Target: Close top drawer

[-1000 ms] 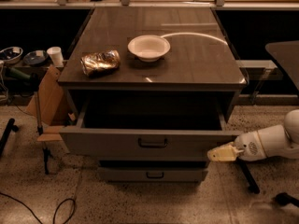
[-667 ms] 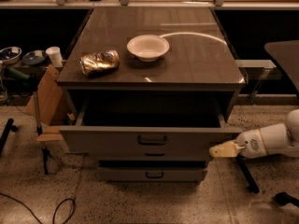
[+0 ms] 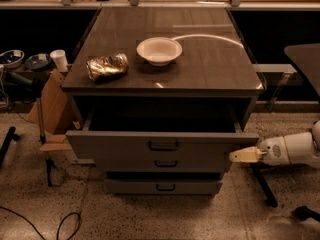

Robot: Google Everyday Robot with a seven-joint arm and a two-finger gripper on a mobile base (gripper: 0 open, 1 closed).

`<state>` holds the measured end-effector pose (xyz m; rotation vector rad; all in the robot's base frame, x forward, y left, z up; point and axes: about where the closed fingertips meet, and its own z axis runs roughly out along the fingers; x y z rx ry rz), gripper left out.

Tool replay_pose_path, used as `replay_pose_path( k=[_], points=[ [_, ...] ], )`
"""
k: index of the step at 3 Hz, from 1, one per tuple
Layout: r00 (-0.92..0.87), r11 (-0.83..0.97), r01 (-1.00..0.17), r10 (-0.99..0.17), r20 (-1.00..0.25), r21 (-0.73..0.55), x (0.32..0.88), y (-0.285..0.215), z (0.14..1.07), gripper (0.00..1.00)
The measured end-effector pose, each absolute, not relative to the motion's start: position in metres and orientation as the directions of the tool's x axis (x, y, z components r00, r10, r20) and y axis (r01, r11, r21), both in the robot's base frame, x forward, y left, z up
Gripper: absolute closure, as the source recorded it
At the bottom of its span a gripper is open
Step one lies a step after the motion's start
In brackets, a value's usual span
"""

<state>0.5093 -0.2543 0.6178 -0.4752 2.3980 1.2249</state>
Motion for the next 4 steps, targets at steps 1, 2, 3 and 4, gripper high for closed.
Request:
replay_pose_path(
  k=[1,2,3,4],
  points=[
    [-0.868,0.573,-0.418,-0.024,-0.496,0.705,0.524,-0.266,0.62,1.0],
    [-0.863,0.567,-0.389,0.051,-0.503,0.726,0.535,-0.271,0.624,1.0],
    [-0.848,0.54,-0.383,0.116,-0.517,0.749,0.544,-0.271,0.63,1.0],
    [-0.825,0.506,-0.393,0.175,-0.538,0.768,0.551,-0.268,0.638,1.0]
  ],
)
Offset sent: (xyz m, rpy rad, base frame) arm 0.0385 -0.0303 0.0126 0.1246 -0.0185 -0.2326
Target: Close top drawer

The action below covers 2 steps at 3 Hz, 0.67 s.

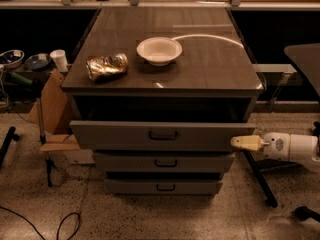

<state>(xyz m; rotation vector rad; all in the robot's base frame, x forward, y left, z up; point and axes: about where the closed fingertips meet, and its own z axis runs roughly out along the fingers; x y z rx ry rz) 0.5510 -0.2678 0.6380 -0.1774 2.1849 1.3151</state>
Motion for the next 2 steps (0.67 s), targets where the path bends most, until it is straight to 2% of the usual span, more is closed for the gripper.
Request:
replay_pose_path(
  k=[2],
  points=[
    [-0.774,0.454,-0.428,0.262,-0.576,0.782,0.5578,-0.2559,0.6518,1.0]
  ],
)
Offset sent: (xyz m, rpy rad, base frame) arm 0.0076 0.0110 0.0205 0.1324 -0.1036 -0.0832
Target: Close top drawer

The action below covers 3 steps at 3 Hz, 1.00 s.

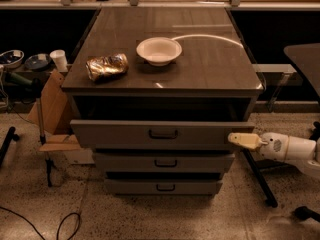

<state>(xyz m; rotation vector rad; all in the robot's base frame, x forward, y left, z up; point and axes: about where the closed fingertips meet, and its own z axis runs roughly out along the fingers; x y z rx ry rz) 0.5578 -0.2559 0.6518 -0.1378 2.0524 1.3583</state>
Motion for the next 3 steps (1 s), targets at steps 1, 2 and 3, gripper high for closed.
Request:
replay_pose_path(
  k=[1,2,3],
  points=[
    [-0.761,0.449,-0.445,0.266,-0.591,0.775,0.562,-0.25,0.658,1.0],
    [-0.763,0.459,-0.448,0.251,-0.596,0.767,0.568,-0.242,0.663,1.0],
    [-0.763,0.467,-0.455,0.235,-0.603,0.758,0.573,-0.233,0.668,1.0]
  ],
)
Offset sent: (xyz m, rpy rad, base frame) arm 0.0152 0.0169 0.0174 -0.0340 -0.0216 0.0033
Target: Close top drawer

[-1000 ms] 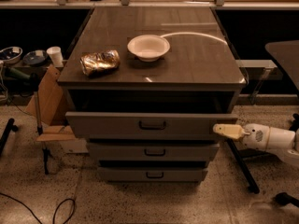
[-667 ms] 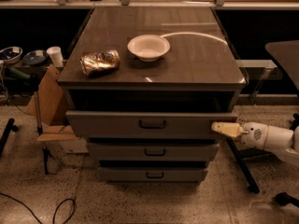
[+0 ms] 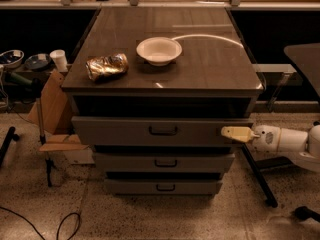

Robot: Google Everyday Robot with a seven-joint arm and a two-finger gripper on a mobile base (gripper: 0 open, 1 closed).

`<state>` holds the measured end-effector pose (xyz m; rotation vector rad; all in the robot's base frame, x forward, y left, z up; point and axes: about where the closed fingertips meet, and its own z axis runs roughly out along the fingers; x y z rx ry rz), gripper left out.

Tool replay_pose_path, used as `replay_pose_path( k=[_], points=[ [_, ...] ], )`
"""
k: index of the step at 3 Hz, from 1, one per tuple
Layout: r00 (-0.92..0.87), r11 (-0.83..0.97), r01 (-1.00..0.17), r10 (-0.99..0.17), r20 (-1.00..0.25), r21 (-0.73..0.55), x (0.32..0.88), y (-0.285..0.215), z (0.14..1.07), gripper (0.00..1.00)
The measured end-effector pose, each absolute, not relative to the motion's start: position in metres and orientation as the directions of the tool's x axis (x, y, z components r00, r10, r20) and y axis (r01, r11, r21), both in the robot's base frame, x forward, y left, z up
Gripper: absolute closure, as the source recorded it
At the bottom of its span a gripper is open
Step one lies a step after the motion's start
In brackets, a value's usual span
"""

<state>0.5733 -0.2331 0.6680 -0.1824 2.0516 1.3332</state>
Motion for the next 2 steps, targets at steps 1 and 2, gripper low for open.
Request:
replay_pose_path(
  k=[1,2],
  points=[
    [-0.777,0.466,-0.5,0.131,-0.616,0.73,0.5813,-0.227,0.6661,1.0],
    [-0.777,0.467,-0.502,0.126,-0.617,0.728,0.5805,-0.2275,0.6651,1.0]
  ],
)
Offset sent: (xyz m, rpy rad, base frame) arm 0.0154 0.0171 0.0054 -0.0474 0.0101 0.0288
